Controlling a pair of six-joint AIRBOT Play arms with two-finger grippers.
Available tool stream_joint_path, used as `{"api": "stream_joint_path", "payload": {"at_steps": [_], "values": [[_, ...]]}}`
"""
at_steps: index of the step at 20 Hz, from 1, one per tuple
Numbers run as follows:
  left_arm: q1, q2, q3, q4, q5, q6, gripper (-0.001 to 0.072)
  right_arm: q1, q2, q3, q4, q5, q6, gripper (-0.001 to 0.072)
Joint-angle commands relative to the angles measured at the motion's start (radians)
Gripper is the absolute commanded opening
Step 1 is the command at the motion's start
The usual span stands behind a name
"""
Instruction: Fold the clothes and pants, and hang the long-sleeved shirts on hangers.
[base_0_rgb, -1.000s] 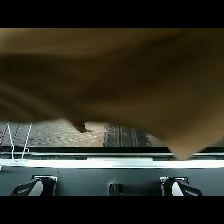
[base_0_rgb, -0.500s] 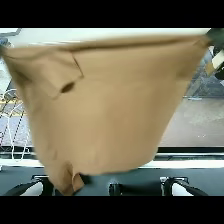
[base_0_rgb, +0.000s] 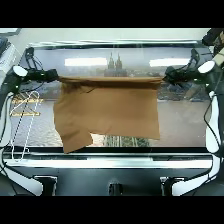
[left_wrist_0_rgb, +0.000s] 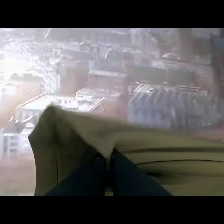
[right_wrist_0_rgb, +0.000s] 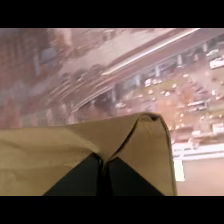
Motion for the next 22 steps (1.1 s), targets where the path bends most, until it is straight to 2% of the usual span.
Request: {"api": "stream_joint_path", "payload": {"at_steps": [1,5,9,19,21,22], "values": [[0.008,-0.098,0.069,0.005,-0.069,0.017,0.0021,0.005,-0.063,-0.005,-0.012,-0.051,0.002,0.0032],[0.047,-0.09,0.082,0.049,-0.242,0.016,0.0021,0.005,-0.062,-0.005,-0.026,0.195,0.003,0.0032],[0.044,-0.102,0.082,0.05,-0.343,0.033,0.0022,0.006,-0.078,-0.006,-0.047,0.33,0.018,0.0032],[0.037,-0.132,0.081,0.05,-0.397,0.032,0.0022,0.018,-0.175,-0.006,-0.04,0.356,0.037,0.0034],[0.037,-0.135,0.081,0.05,-0.397,0.032,0.0026,0.044,-0.183,-0.006,-0.06,0.355,0.036,0.0096],[0.037,-0.135,0.081,0.05,-0.397,0.031,0.0089,0.053,-0.182,-0.006,-0.082,0.355,0.04,0.0185]]}}
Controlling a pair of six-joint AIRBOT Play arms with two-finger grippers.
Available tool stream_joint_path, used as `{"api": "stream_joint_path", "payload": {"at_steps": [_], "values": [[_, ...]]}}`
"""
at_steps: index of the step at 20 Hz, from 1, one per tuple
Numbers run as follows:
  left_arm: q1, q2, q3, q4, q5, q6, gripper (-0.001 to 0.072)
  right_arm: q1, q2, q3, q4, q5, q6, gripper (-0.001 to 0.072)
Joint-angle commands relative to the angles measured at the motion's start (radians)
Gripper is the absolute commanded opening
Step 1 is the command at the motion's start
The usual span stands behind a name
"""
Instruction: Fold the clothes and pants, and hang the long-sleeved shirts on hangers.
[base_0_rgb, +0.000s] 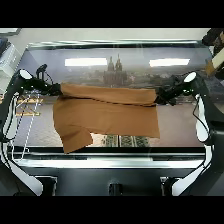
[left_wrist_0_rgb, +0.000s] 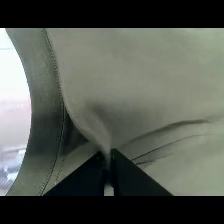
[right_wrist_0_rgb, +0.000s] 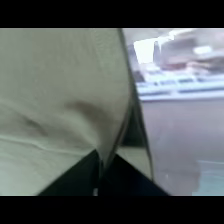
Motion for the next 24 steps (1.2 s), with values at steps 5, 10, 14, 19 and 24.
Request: {"api": "stream_joint_path", "payload": {"at_steps": [5,10,14,19,24], "values": [[0.037,0.045,0.056,-0.001,-0.092,-0.039,0.0563,-0.011,0.1,0.0,-0.261,0.092,0.062,0.0446],[0.135,0.243,-0.092,-0.014,-0.189,-0.086,0.0564,-0.164,0.373,-0.011,-0.264,0.107,-0.133,0.0488],[0.209,0.521,-0.575,-0.016,-0.139,-0.079,0.0563,-0.332,0.493,-0.135,0.084,0.129,-0.249,0.0488],[0.218,0.782,-1.078,-0.145,0.016,-0.05,0.0561,-0.339,0.531,-0.245,0.155,0.147,-0.238,0.0487],[0.217,0.789,-1.263,-0.268,0.114,0.043,0.0561,-0.296,0.532,-0.248,0.17,0.218,-0.193,0.0487]]}}
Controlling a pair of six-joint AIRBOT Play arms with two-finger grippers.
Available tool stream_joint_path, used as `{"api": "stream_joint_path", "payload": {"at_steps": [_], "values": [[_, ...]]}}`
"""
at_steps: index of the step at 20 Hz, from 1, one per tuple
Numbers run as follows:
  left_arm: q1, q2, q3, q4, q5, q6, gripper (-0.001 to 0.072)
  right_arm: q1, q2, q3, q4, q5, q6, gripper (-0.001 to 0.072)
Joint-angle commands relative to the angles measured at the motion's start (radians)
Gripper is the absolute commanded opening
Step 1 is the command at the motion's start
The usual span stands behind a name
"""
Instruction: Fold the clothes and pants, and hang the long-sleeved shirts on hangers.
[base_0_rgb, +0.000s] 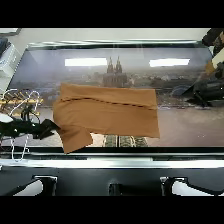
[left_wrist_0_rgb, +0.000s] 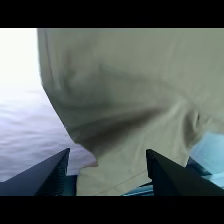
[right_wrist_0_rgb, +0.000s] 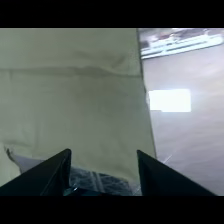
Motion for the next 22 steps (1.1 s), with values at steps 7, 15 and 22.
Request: {"api": "stream_joint_path", "payload": {"at_steps": [7,15,22], "values": [[-0.006,0.017,-0.134,-0.086,0.116,0.058,0.056,0.063,0.023,-0.01,0.059,0.062,0.068,0.0486],[-0.085,-0.046,-0.133,-0.192,0.109,0.095,0.0022,0.062,0.069,-0.013,-0.006,0.114,0.005,0.0486],[-0.04,-0.044,-0.133,-0.192,0.061,0.095,0.0022,-0.011,-0.034,-0.263,-0.034,0.045,-0.034,0.0503]]}}
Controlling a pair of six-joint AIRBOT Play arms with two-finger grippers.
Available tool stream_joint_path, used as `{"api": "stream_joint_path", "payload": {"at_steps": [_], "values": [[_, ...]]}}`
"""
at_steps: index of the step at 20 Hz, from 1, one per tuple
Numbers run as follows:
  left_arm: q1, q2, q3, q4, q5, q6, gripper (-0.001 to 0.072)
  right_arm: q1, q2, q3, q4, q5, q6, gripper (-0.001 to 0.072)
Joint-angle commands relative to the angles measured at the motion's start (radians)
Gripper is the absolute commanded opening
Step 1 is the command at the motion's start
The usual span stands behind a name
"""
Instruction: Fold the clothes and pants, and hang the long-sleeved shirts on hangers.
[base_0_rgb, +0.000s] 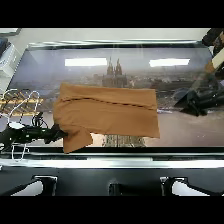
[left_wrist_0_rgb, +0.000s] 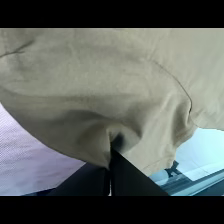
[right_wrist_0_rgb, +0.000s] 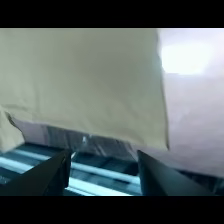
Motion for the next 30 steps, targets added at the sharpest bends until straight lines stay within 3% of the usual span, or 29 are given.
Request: {"api": "stream_joint_path", "payload": {"at_steps": [1,6,13,26,30], "values": [[0.018,-0.001,0.0,-0.002,-0.02,0.001,0.0022,-0.017,-0.049,-0.148,-0.01,-0.052,-0.048,0.0547],[0.029,-0.001,0.0,-0.002,-0.021,0.001,0.0022,-0.016,-0.067,-0.332,-0.011,-0.209,-0.145,0.0554],[0.029,-0.001,0.0,-0.003,-0.024,-0.004,0.0022,-0.013,-0.094,-0.425,0.054,-0.251,-0.203,0.0537],[0.029,-0.002,0.0,-0.003,-0.024,-0.003,0.0022,0.123,-0.097,-0.428,-0.055,-0.287,-0.127,0.0532],[0.029,-0.002,0.0,-0.003,-0.02,-0.003,0.0022,0.123,-0.097,-0.449,-0.033,-0.258,-0.131,0.039]]}}
